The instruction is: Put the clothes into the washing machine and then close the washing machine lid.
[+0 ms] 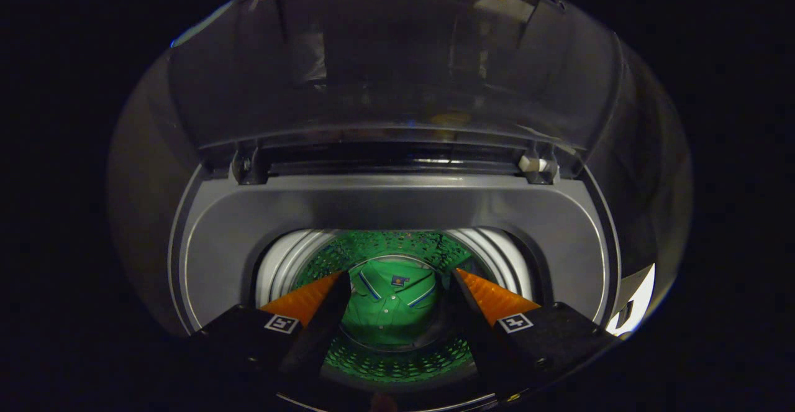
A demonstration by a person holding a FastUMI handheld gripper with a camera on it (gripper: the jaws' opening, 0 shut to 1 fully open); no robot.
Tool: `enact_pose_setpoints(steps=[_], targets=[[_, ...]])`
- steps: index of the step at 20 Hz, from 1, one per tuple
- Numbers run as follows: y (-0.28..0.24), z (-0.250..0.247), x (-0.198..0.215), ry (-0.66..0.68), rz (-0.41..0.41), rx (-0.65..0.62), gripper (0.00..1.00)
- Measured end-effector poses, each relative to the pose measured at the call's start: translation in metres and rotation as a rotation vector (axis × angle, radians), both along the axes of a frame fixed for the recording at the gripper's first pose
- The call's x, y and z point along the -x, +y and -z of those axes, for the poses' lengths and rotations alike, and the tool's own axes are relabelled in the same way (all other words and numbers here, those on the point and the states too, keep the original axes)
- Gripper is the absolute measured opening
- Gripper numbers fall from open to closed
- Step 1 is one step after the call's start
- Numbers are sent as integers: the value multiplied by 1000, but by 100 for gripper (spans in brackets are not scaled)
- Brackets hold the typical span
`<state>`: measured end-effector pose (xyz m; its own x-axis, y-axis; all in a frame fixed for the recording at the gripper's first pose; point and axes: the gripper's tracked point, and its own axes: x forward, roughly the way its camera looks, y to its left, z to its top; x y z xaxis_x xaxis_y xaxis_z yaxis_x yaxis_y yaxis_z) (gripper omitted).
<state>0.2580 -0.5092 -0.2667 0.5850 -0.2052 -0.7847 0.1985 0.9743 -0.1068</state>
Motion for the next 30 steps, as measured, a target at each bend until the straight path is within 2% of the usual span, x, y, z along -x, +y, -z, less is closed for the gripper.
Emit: enact_pose_setpoints(steps=[3,7,17,23,30], targets=[[2,-33,-1,-56,5,-10,99],[2,-105,-11,-138,-7,40,100],[14,-287,-69,-393,-1,36,99],[3,-329,-111,-445,-17,44,99],[3,-300,-158,-392,-36,44,99]])
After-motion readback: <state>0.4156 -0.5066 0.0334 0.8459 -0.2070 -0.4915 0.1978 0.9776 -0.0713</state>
